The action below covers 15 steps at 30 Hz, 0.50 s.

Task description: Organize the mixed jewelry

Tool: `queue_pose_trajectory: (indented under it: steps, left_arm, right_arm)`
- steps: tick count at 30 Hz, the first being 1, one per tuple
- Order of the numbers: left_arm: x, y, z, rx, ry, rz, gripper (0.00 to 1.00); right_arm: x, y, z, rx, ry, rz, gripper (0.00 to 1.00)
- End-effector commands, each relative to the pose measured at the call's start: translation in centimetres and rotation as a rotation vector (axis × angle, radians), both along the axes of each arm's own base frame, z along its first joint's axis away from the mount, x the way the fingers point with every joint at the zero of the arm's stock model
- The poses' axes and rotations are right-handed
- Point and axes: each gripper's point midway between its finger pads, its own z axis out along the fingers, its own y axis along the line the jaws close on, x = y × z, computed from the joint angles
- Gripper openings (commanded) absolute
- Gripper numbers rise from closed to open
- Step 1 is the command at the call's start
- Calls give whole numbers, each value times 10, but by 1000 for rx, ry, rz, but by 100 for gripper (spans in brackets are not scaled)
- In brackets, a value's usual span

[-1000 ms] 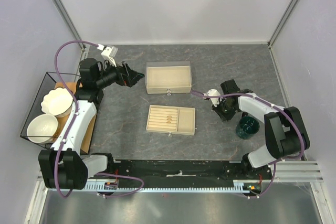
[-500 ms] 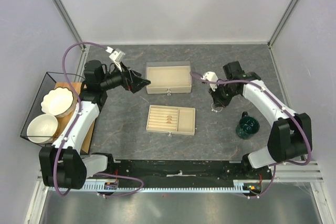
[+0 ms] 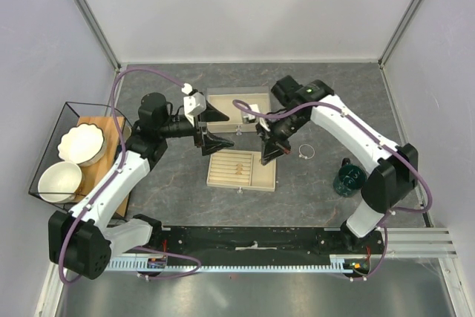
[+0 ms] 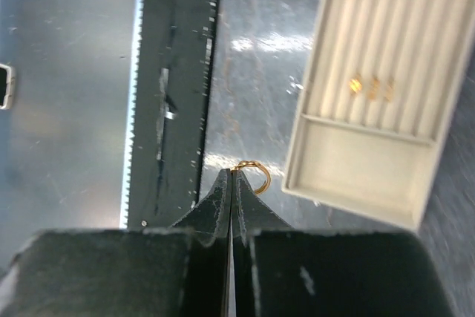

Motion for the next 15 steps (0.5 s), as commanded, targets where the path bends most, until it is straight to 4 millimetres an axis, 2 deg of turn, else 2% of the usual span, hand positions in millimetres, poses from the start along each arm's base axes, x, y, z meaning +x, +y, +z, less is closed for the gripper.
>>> queue_pose_trajectory:
  steps: [1, 9, 15]
  left_arm:
    - [-3, -9, 10, 7, -221, -94, 94]
    - [-26, -16, -15, 27, -363, -225, 92]
    - [-26, -21, -26, 14, -410, -231, 91]
  right_arm:
    - [-26, 29, 28, 110, 70, 115, 1]
    - [-31, 46, 50, 181, 98, 176, 1]
    - [-29, 51, 62, 205, 82, 178, 1]
